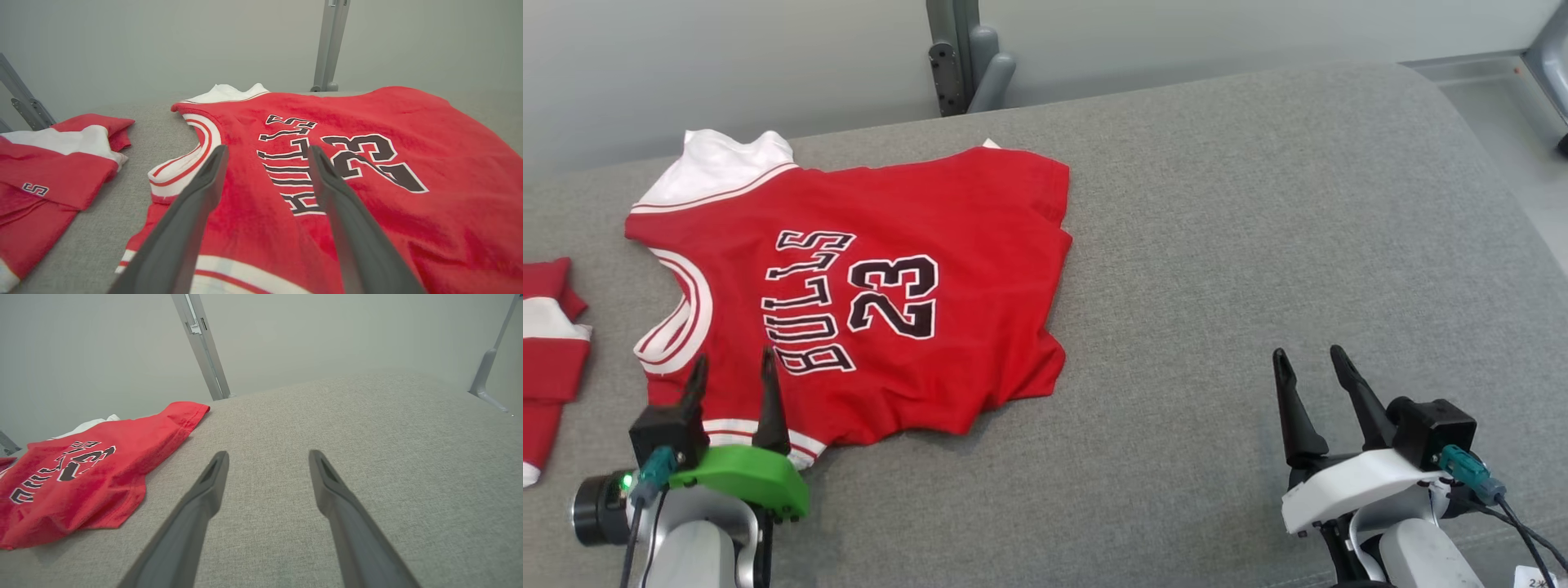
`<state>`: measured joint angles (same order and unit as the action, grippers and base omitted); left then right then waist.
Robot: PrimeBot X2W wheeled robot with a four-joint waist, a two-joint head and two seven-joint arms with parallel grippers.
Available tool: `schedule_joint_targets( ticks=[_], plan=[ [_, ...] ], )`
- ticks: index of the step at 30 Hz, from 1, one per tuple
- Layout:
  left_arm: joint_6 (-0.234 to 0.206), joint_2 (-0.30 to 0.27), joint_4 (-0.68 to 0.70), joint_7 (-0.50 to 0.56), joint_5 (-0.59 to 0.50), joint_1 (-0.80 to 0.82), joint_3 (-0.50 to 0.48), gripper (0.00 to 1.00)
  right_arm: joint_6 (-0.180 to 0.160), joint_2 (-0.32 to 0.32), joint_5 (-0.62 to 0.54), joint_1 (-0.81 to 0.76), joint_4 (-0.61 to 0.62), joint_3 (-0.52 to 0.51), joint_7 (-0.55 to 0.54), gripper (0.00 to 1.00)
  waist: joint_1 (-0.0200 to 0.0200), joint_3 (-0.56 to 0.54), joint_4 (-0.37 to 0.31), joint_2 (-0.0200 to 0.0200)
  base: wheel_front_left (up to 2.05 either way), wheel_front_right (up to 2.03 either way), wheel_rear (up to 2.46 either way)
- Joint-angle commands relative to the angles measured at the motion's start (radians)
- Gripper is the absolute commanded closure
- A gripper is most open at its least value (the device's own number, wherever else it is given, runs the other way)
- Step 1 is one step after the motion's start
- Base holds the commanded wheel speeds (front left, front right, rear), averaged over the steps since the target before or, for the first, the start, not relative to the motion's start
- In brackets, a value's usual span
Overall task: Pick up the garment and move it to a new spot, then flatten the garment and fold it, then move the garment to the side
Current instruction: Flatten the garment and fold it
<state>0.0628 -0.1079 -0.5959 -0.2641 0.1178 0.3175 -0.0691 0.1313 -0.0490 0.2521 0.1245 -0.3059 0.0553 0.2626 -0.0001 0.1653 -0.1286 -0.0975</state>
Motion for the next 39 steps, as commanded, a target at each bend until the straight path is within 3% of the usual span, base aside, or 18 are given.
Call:
schedule_joint_targets(
  ticks=[1,9,15,21,26,33,34,35,36,39],
  plan=[
    [0.007,0.004,0.023,0.0,-0.005,-0.044,-0.006,0.0,-0.001,-0.004,0.002,-0.017,-0.001,0.006,0.003,0.0,0.0001,-0.027,0.026,0.0,0.0,0.0,0.0],
    [-0.011,0.049,0.165,0.0,0.015,-0.21,-0.01,0.0,-0.001,-0.004,-0.01,-0.028,-0.007,0.012,0.003,0.0,0.0001,-0.018,0.068,0.0,0.0,0.0,0.0],
    [-0.012,0.056,0.188,0.0,0.033,-0.2,0.047,0.0,-0.001,-0.004,-0.04,0.058,-0.038,0.068,0.003,0.0,0.0001,0.041,0.136,0.0,0.0,0.0,0.0],
    [-0.038,0.056,0.192,0.0,0.087,-0.165,0.146,0.0,-0.001,-0.009,-0.047,0.175,-0.156,0.121,0.002,0.0,0.0001,0.086,0.249,0.0,0.0,0.0,0.0],
    [-0.053,0.056,0.191,0.0,0.101,-0.161,0.172,0.0,-0.001,-0.013,-0.037,0.25,-0.312,0.163,0.003,0.0,0.0001,0.1,0.346,0.0,0.0,0.0,0.0],
    [-0.052,0.056,0.197,0.0,0.11,-0.172,0.172,0.0,-0.001,-0.013,-0.029,0.286,-0.447,0.168,0.003,0.0,0.0001,0.107,0.401,0.0,0.0,0.0,0.0],
    [-0.053,0.056,0.198,0.0,0.109,-0.174,0.171,0.0,-0.001,-0.015,-0.028,0.292,-0.471,0.163,0.002,0.23,0.0001,0.108,0.404,0.0,0.0,0.0,0.0],
    [-0.054,0.056,0.199,0.0,0.109,-0.175,0.171,0.0,-0.001,-0.016,-0.029,0.297,-0.486,0.16,0.002,0.56,0.0001,0.109,0.406,0.0,0.0,0.0,0.0],
    [-0.054,0.056,0.199,0.0,0.11,-0.176,0.171,0.0,-0.001,-0.015,-0.027,0.299,-0.502,0.156,0.002,1.0,0.0001,0.109,0.408,0.0,0.0,0.0,0.0],
    [-0.054,0.056,0.206,0.0,0.111,-0.178,0.166,0.0,-0.001,-0.022,-0.029,0.302,-0.512,0.136,0.0,1.0,0.0001,0.112,0.397,0.0,0.0,0.0,0.0]
  ],
)
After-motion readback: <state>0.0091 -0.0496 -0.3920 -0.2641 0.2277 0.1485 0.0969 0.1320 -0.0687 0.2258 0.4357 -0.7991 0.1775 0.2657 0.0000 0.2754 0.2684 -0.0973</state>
